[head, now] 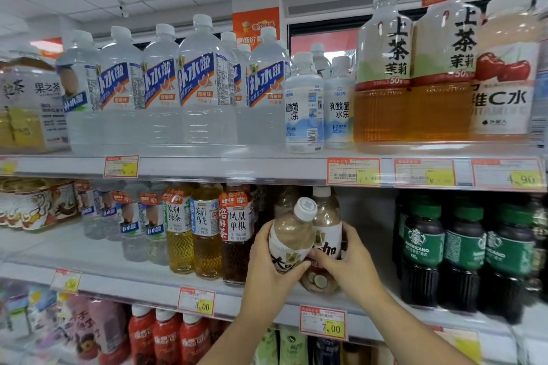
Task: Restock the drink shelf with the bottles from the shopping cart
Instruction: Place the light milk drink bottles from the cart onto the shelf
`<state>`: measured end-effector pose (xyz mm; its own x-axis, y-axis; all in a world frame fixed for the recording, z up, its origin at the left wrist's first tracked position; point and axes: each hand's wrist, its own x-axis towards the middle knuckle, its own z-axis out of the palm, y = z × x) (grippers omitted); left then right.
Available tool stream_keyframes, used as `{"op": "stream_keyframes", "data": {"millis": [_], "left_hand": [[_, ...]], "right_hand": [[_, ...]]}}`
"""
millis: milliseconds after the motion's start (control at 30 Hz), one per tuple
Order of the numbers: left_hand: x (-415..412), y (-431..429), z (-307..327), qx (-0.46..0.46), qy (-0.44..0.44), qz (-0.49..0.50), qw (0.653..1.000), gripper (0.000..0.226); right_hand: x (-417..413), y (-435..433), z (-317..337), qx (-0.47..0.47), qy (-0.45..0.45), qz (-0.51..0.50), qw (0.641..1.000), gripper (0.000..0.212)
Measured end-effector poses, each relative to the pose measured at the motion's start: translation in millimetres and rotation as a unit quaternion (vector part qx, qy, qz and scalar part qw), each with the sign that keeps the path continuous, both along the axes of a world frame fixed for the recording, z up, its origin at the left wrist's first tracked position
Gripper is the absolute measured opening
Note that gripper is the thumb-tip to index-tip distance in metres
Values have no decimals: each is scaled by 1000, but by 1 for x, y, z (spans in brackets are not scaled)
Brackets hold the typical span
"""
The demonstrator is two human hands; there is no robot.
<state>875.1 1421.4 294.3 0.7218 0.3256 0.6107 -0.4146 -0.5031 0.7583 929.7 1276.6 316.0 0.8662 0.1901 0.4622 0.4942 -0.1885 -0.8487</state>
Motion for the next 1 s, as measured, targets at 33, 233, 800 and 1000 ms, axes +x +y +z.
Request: {"op": "stream_keyframes", "data": {"millis": [33, 233, 800, 1000], "left_hand": [[0, 0, -3, 5, 6, 3, 1000, 81], [12, -5, 1, -52, 45, -28, 997, 84], [10, -8, -6, 64, 120, 72, 988, 102], [13, -5, -9, 81, 124, 95, 984, 102]], "right_hand": [[0, -1, 0, 1, -1, -1, 1000, 62], [5, -8, -2, 11, 7, 6, 1000, 60], [5, -8, -15, -127, -24, -58, 990, 95], [6, -2, -19, -138, -36, -70, 987, 87]]}}
